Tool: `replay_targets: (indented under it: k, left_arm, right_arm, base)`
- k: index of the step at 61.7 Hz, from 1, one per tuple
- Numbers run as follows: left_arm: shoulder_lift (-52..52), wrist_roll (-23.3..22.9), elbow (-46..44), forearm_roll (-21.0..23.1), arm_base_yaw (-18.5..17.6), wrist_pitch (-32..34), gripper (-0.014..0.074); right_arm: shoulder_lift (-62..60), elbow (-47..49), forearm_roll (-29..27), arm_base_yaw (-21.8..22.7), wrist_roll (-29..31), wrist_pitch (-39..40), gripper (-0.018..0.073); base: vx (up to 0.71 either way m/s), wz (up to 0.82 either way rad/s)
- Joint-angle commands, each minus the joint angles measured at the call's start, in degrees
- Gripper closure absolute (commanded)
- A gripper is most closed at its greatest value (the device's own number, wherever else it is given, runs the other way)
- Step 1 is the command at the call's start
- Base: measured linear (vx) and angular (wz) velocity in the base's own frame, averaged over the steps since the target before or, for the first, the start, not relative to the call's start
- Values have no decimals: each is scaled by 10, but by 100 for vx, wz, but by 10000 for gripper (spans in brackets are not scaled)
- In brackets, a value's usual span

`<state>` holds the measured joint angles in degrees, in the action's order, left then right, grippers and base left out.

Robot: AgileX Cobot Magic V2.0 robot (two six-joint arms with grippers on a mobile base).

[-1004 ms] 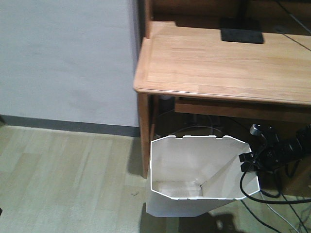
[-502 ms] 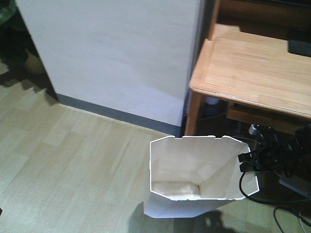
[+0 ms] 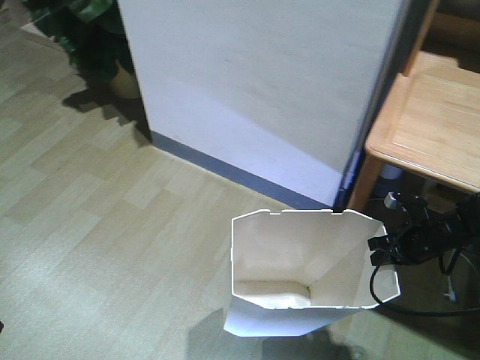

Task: Move trash bin to bedside with robot
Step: 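Hold the bin with the right gripper while the base turns toward the bed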

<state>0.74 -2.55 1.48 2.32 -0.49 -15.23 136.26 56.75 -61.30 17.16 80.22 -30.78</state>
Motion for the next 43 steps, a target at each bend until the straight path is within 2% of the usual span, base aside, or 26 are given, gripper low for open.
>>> replay_targets:
  k: [1,43]
  left_arm:
    - [8,-3,11,3,-4,40,602]
    - [8,-3,11,3,-4,40,602]
  right_arm:
    - [-41,5,-30,1,-2,-110,564]
    - [-41,5,-30,1,-2,-115,564]
  base:
    - [2,38]
    - [3,37]
